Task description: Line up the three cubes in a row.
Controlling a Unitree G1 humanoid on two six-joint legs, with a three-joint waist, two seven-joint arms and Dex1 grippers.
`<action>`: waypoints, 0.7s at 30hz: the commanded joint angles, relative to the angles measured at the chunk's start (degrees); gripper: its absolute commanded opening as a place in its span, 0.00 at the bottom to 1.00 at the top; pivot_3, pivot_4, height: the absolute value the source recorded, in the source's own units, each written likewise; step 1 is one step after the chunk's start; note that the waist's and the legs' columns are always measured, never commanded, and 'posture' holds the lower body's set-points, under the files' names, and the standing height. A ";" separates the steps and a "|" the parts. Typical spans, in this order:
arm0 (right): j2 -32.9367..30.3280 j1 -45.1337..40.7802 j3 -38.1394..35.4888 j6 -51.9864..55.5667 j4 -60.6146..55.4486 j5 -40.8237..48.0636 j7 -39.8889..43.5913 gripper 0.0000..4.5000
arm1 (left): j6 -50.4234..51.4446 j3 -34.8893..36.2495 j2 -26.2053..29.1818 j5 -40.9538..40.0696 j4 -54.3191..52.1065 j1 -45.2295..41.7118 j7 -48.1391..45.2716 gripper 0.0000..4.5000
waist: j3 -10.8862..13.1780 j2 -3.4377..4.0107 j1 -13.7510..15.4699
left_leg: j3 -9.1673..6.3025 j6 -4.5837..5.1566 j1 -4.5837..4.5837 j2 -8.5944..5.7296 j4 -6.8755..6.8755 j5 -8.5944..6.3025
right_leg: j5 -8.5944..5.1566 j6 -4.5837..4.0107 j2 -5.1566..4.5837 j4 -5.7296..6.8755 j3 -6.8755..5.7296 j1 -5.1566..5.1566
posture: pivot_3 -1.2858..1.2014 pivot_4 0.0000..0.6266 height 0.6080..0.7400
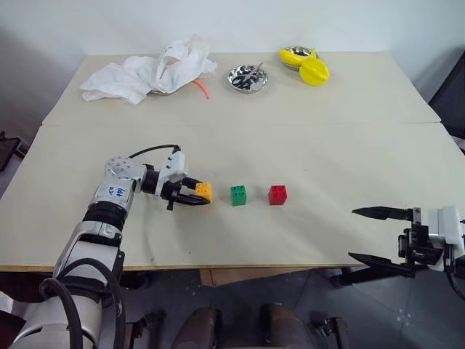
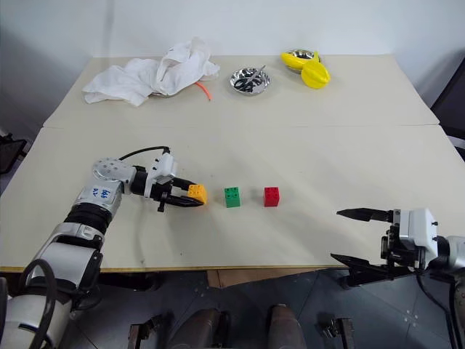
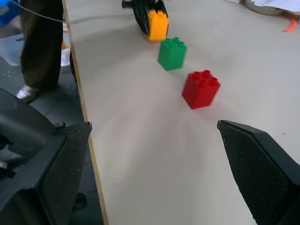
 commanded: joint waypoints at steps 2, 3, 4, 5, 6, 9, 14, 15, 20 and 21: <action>0.40 2.87 -2.95 0.52 -3.87 1.61 -1.09 1.00 | -3.73 0.32 0.96 2.67 5.79 -1.56 -0.74 0.34 | 0.00 -0.03 0.06 | -0.04 0.00 0.00 0.02 0.06 0.00 | 0.00 0.00 -0.02 0.00 -0.01 0.01 | 0.52 0.24 1.00; 0.37 3.39 -3.12 0.43 -4.01 1.59 -1.03 1.00 | -4.29 0.39 1.18 2.98 6.64 -1.51 -0.84 0.34 | 0.00 -0.03 0.03 | -0.04 0.00 0.00 0.01 0.08 0.00 | 0.00 0.00 -0.03 0.00 0.00 0.01 | 0.52 0.24 1.00; 0.30 3.74 -3.28 0.41 -4.08 1.64 -0.96 1.00 | -4.80 0.56 1.35 3.15 7.37 -1.48 -0.96 0.34 | 0.00 -0.04 0.01 | -0.03 0.00 0.00 0.00 0.10 0.00 | 0.00 0.00 -0.04 0.00 0.01 0.01 | 0.52 0.24 1.00; 0.21 3.88 -3.35 0.41 -4.14 1.67 -0.95 1.00 | -5.13 0.78 1.45 3.24 8.00 -1.53 -0.91 0.34 | -0.01 -0.05 -0.07 | -0.03 0.00 0.01 0.02 0.11 0.00 | 0.00 0.00 -0.06 -0.01 0.02 0.01 | 0.52 0.24 1.00; 0.12 3.70 -3.24 0.53 -4.22 1.68 -1.10 1.00 | -5.34 0.99 1.52 3.33 8.62 -1.63 -0.83 0.34 | -0.01 -0.04 -0.15 | -0.03 0.00 0.01 0.03 0.12 0.00 | 0.00 0.00 -0.07 0.00 0.03 0.01 | 0.52 0.24 1.00; -0.02 3.22 -2.98 0.86 -4.46 1.74 -1.36 1.00 | -6.82 0.94 1.75 4.22 10.12 -1.98 -0.38 0.34 | -0.01 -0.05 -0.30 | 0.00 -0.01 0.06 0.04 0.15 0.00 | 0.00 0.00 -0.07 -0.02 0.07 0.01 | 0.52 0.24 1.00; -0.24 2.87 -2.89 1.04 -4.45 1.93 -1.01 1.00 | -7.52 1.06 1.82 5.10 12.05 -4.02 0.76 0.34 | -0.01 -0.05 -0.33 | 0.01 -0.01 0.07 0.06 0.19 0.00 | 0.00 0.00 -0.07 0.02 0.08 0.02 | 0.52 0.24 1.00; -0.28 2.86 -2.91 1.04 -4.44 1.93 -0.91 1.00 | -7.68 1.22 1.88 5.24 12.31 -4.32 0.79 0.34 | -0.01 -0.05 -0.33 | 0.01 -0.01 0.07 0.05 0.19 0.00 | 0.00 0.00 -0.06 0.02 0.09 0.02 | 0.52 0.24 1.00; -0.25 2.38 -2.70 1.06 -4.14 1.78 -0.85 1.00 | -7.89 1.52 2.16 5.77 13.09 -4.95 0.29 0.34 | -0.01 -0.05 -0.33 | 0.01 -0.01 0.07 0.05 0.20 0.00 | 0.00 0.00 -0.06 0.04 0.10 0.01 | 0.52 0.24 1.00; -0.19 2.20 -2.55 1.07 -4.10 1.69 -0.94 1.00 | -8.02 1.54 2.18 5.86 13.13 -5.01 0.53 0.42 | -0.01 -0.05 -0.34 | 0.01 -0.01 0.07 0.06 0.20 0.00 | 0.00 0.00 -0.07 0.04 0.10 0.01 | 0.52 0.24 1.00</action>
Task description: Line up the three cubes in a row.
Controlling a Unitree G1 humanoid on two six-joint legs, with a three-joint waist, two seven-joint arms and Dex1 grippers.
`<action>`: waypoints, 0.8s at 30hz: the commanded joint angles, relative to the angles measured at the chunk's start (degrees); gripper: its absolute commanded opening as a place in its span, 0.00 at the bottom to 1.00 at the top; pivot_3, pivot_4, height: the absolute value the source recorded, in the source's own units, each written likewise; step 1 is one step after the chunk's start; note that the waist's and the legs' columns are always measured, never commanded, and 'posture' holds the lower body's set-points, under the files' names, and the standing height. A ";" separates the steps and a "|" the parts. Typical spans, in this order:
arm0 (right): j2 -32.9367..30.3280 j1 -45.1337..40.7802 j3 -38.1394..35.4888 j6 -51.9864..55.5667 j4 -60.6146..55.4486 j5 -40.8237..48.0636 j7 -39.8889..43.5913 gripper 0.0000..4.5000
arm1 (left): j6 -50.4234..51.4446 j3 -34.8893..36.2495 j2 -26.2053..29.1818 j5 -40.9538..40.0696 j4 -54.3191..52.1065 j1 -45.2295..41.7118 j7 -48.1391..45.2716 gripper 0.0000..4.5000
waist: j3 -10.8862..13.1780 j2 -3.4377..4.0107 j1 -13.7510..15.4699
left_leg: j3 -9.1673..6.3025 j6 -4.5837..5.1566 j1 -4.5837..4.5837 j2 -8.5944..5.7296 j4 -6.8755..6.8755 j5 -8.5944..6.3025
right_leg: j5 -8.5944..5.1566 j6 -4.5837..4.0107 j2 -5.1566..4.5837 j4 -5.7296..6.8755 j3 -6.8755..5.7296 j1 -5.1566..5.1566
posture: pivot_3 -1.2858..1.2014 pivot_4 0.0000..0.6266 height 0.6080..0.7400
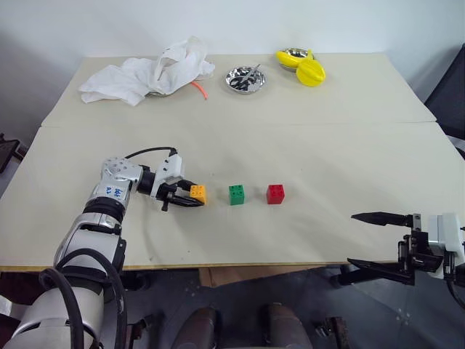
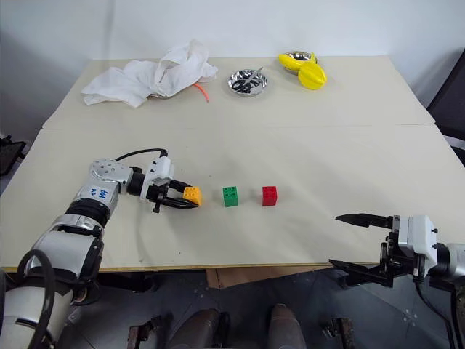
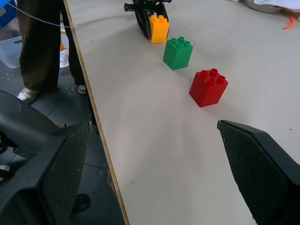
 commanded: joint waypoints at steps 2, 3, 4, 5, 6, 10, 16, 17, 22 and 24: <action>-0.15 -1.29 -0.90 0.20 -0.98 0.97 -0.30 1.00 | -0.09 1.00 2.07 1.94 1.42 -0.62 1.14 0.56 | 0.00 0.00 -0.09 | 0.01 0.00 0.00 0.00 0.00 0.00 | 0.00 0.00 0.00 0.01 0.01 -0.01 | 0.52 0.24 1.00; 0.06 -1.49 -0.67 0.16 -0.93 0.80 -0.47 1.00 | -0.41 1.44 2.02 1.79 1.37 -0.66 1.68 0.62 | 0.00 0.00 0.04 | 0.01 0.00 -0.01 0.00 0.00 0.00 | 0.00 0.00 0.00 0.01 0.01 -0.02 | 0.52 0.24 1.00; 0.29 -1.51 -0.46 0.08 -1.01 0.62 -0.61 1.00 | -0.64 1.96 2.01 1.52 1.22 -0.63 1.75 0.68 | 0.00 0.00 0.18 | 0.00 0.00 -0.01 -0.01 0.00 0.00 | 0.00 0.00 0.00 0.04 -0.01 -0.02 | 0.52 0.24 1.00; 0.50 -1.45 -0.25 -0.01 -1.14 0.46 -0.74 1.00 | -1.13 2.43 2.07 1.37 1.03 -0.56 1.96 0.76 | 0.00 0.00 0.30 | 0.00 0.00 -0.02 -0.02 0.00 0.00 | 0.00 0.00 -0.01 0.02 -0.01 -0.02 | 0.52 0.24 1.00; 0.71 -1.34 0.01 -0.08 -1.36 0.32 -0.86 1.00 | -1.94 2.85 2.20 1.29 0.79 -0.46 2.36 0.82 | 0.01 -0.02 0.37 | 0.00 0.00 -0.02 -0.03 0.02 0.00 | 0.00 0.00 -0.01 0.02 -0.01 -0.02 | 0.52 0.24 1.00; 1.13 -1.52 1.08 0.00 -2.09 0.12 -1.17 1.00 | -2.92 5.14 4.65 -0.87 -1.55 1.40 -0.63 0.99 | 0.03 -0.05 0.40 | -0.02 0.00 -0.05 -0.04 0.03 0.00 | 0.00 0.00 -0.04 0.01 -0.02 -0.03 | 0.52 0.24 1.00; 1.34 -3.65 2.24 -0.39 0.05 -0.55 -1.22 1.00 | -1.70 9.69 10.95 -5.70 -11.08 10.28 -6.07 0.99 | 0.03 -0.04 0.01 | -0.03 0.00 -0.06 -0.01 -0.01 0.00 | 0.00 0.00 -0.09 0.01 -0.01 -0.06 | 0.52 0.24 1.00; 1.37 -4.06 2.46 -0.53 0.60 -0.65 -1.09 1.00 | -0.89 10.92 12.31 -7.23 -14.71 13.32 -6.24 0.99 | 0.03 -0.04 0.02 | -0.04 0.00 -0.06 0.00 -0.01 0.00 | 0.00 0.00 -0.11 0.02 0.04 -0.07 | 0.52 0.24 1.00; 1.71 -6.82 3.76 -2.09 4.48 -0.99 0.43 1.00 | 1.62 19.44 16.96 -15.65 -33.87 32.11 -2.08 0.99 | 0.03 -0.04 -0.75 | -0.13 0.00 -0.07 0.03 -0.07 -0.02 | 0.00 -0.02 -0.18 0.01 0.40 -0.04 | 0.52 0.24 1.00; 2.01 -9.55 4.74 -3.18 7.95 -1.52 1.62 1.00 | 1.93 22.68 18.06 -16.64 -39.73 40.12 1.13 0.99 | 0.02 -0.02 -0.90 | -0.16 0.01 -0.05 0.02 -0.07 -0.02 | -0.01 -0.03 -0.21 -0.10 0.42 0.01 | 0.52 0.24 1.00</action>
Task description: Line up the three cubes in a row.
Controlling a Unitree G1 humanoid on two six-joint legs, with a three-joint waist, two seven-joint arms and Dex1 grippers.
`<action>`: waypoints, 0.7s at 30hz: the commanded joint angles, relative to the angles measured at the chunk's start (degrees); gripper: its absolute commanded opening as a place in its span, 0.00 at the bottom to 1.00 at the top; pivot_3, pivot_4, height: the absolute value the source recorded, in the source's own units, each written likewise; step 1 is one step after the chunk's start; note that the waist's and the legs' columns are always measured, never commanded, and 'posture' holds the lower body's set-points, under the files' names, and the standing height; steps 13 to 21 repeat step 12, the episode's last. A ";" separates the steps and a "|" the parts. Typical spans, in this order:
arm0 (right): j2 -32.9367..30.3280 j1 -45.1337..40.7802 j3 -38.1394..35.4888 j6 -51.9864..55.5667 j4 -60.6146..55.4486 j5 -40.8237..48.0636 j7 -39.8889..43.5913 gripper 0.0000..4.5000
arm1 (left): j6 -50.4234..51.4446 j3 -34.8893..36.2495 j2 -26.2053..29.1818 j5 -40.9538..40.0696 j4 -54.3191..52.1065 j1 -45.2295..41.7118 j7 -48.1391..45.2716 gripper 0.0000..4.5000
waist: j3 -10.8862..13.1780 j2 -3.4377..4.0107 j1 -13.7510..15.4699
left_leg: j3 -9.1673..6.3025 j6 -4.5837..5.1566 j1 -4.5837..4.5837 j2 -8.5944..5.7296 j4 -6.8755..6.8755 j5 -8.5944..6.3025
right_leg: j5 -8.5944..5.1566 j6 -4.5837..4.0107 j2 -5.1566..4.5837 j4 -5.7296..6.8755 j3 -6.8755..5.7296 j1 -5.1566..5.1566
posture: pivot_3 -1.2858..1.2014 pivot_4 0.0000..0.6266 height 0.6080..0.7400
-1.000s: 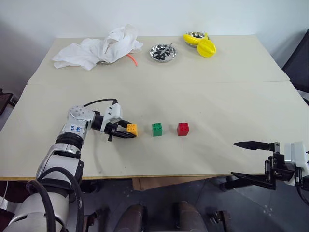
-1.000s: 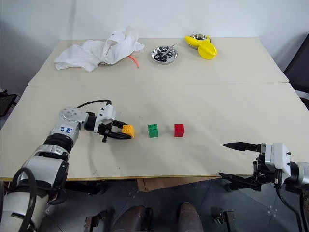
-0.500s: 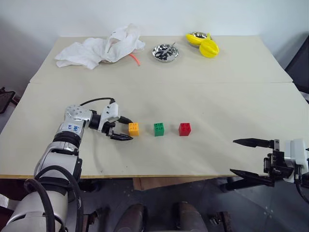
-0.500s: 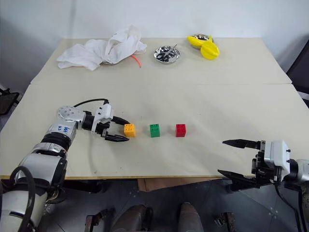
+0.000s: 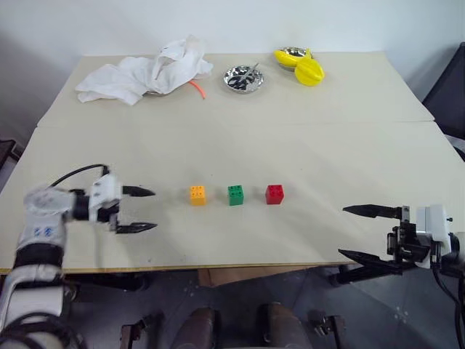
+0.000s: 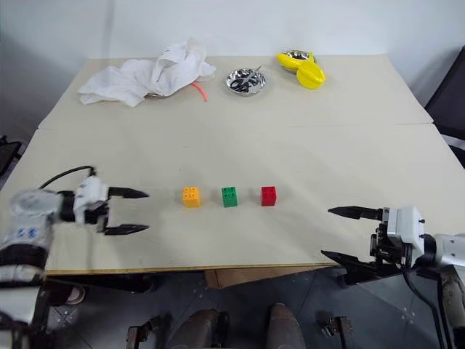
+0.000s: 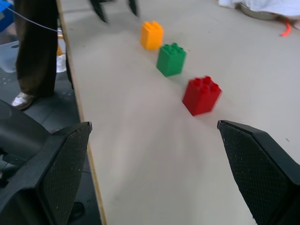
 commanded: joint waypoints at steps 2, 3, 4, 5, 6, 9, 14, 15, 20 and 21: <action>0.04 -5.25 0.90 -3.91 7.18 -0.93 3.60 1.00 | 1.02 7.21 2.30 -3.58 -11.90 12.40 5.55 0.99 | -0.01 0.02 -0.12 | 0.00 0.00 0.04 0.00 0.00 0.00 | 0.00 -0.01 0.00 -0.03 0.03 0.04 | 0.52 0.24 1.00; -0.34 -6.14 1.08 -5.42 9.31 -1.57 4.99 1.00 | 1.79 8.78 2.57 -3.82 -14.13 15.41 7.27 0.99 | -0.01 0.02 0.01 | 0.00 0.01 0.04 0.00 0.00 0.00 | -0.01 -0.01 0.00 -0.05 0.03 0.06 | 0.52 0.24 1.00; -0.78 -6.83 1.23 -6.46 11.15 -2.11 6.23 1.00 | 2.60 10.08 2.77 -4.36 -16.12 17.73 8.39 0.99 | -0.01 0.02 0.15 | -0.02 0.01 0.04 0.00 0.00 0.00 | -0.01 -0.02 0.00 -0.04 0.02 0.07 | 0.52 0.24 1.00; -1.04 -7.37 1.28 -7.17 12.82 -2.40 7.27 1.00 | 3.61 11.44 2.89 -4.87 -18.19 20.03 9.65 0.99 | 0.00 0.02 0.30 | -0.04 0.01 0.04 0.00 -0.01 -0.01 | -0.02 -0.03 0.00 -0.06 0.01 0.07 | 0.52 0.24 1.00; -1.13 -7.96 1.31 -7.73 14.26 -2.54 8.06 1.00 | 4.94 12.54 2.98 -5.33 -20.26 21.93 10.85 0.99 | 0.00 0.02 0.52 | -0.06 0.01 0.04 0.00 -0.01 -0.01 | -0.02 -0.04 -0.01 -0.06 0.00 0.07 | 0.52 0.24 1.00; -1.06 -9.98 1.62 -8.97 17.62 -2.92 9.14 1.00 | 7.62 14.97 3.10 -6.33 -25.86 26.52 13.19 0.99 | -0.01 0.03 0.76 | -0.05 0.01 0.04 0.00 -0.05 -0.02 | -0.02 -0.05 -0.01 -0.13 0.02 0.07 | 0.52 0.24 1.00; -0.82 -11.22 1.83 -9.81 19.75 -3.14 8.78 1.00 | 10.50 16.88 2.65 -7.61 -30.06 29.37 15.63 0.99 | -0.03 0.08 0.70 | -0.03 0.01 0.05 0.01 -0.07 -0.02 | -0.02 -0.05 0.00 -0.20 0.03 0.09 | 0.52 0.24 1.00; -0.82 -11.22 1.83 -9.81 19.75 -3.14 8.78 1.00 | 10.50 16.88 2.65 -7.61 -30.06 29.37 15.63 0.99 | -0.03 0.08 0.70 | -0.03 0.01 0.05 0.01 -0.07 -0.02 | -0.02 -0.05 0.00 -0.20 0.03 0.09 | 0.52 0.24 1.00; -0.82 -11.22 1.83 -9.81 19.75 -3.14 8.78 1.00 | 10.50 16.88 2.65 -7.61 -30.06 29.37 15.63 0.99 | -0.03 0.08 0.70 | -0.03 0.01 0.05 0.01 -0.07 -0.02 | -0.02 -0.05 0.00 -0.20 0.03 0.09 | 0.52 0.24 1.00; -0.82 -11.22 1.83 -9.81 19.75 -3.14 8.78 1.00 | 10.50 16.88 2.65 -7.61 -30.06 29.37 15.63 0.99 | -0.03 0.08 0.70 | -0.03 0.01 0.05 0.01 -0.07 -0.02 | -0.02 -0.05 0.00 -0.20 0.03 0.09 | 0.52 0.24 1.00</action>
